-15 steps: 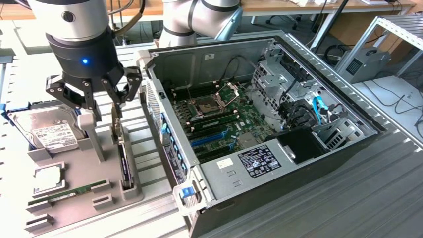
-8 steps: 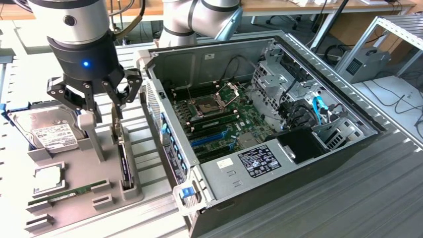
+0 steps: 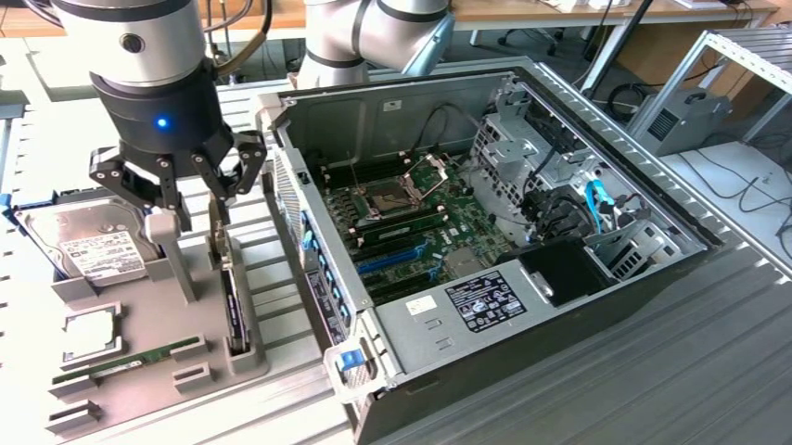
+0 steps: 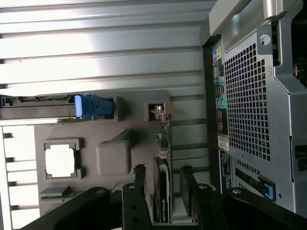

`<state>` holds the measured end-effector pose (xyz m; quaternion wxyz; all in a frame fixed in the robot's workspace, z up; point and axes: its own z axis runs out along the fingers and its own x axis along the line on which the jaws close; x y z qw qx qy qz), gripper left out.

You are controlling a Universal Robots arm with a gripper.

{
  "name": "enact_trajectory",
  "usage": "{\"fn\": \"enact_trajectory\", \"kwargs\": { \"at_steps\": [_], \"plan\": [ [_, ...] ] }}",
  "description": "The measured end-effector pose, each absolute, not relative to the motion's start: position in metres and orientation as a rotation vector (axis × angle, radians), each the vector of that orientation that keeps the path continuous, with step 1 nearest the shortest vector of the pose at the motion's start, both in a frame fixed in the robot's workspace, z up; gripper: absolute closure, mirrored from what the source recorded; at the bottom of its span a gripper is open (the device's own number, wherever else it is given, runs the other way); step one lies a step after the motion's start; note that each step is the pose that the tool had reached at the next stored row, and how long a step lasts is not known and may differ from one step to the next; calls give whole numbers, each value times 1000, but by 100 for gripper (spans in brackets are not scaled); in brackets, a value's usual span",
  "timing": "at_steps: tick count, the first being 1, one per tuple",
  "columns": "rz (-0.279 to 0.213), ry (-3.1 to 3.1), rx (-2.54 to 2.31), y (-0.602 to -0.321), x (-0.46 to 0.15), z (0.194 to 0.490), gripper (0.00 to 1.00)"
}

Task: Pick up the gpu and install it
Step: 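Pick up the gpu and move the gpu toward the slot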

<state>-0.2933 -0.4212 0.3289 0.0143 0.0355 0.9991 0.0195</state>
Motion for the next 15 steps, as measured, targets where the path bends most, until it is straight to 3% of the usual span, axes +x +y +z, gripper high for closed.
{"fn": "enact_trajectory", "kwargs": {
  "at_steps": [15],
  "plan": [
    [61,3110,110,-421,-293,324,58]
  ]
}}
